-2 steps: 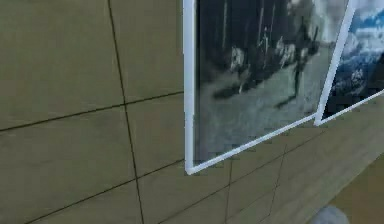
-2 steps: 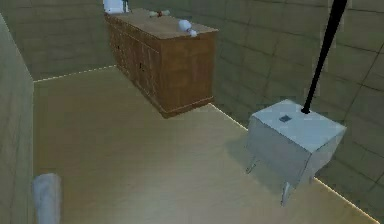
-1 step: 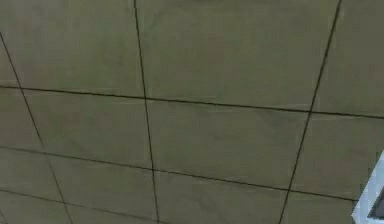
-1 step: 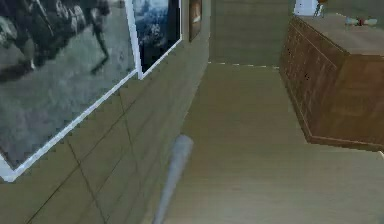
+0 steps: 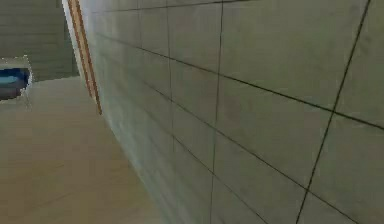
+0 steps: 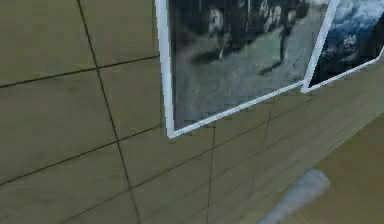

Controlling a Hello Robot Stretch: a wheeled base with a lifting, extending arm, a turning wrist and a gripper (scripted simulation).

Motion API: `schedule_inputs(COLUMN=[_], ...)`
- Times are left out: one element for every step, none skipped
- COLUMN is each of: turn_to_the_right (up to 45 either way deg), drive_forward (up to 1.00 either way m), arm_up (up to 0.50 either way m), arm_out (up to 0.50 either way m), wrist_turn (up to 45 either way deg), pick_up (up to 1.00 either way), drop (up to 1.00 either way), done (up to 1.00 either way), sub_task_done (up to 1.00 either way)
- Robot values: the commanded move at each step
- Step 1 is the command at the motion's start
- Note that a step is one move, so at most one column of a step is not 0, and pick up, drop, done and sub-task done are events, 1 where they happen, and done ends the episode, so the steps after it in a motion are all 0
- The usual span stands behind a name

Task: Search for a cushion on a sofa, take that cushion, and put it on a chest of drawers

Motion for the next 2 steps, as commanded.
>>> schedule_inputs(turn_to_the_right=[-30.0, 0.0], drive_forward=[0.0, 1.0], arm_up=[0.0, 0.0], arm_out=[0.0, 0.0], wrist_turn=[0.0, 0.0], pick_up=[0.0, 0.0], drop=[0.0, 0.0], done=[0.0, 0.0], sub_task_done=[0.0, 0.0])
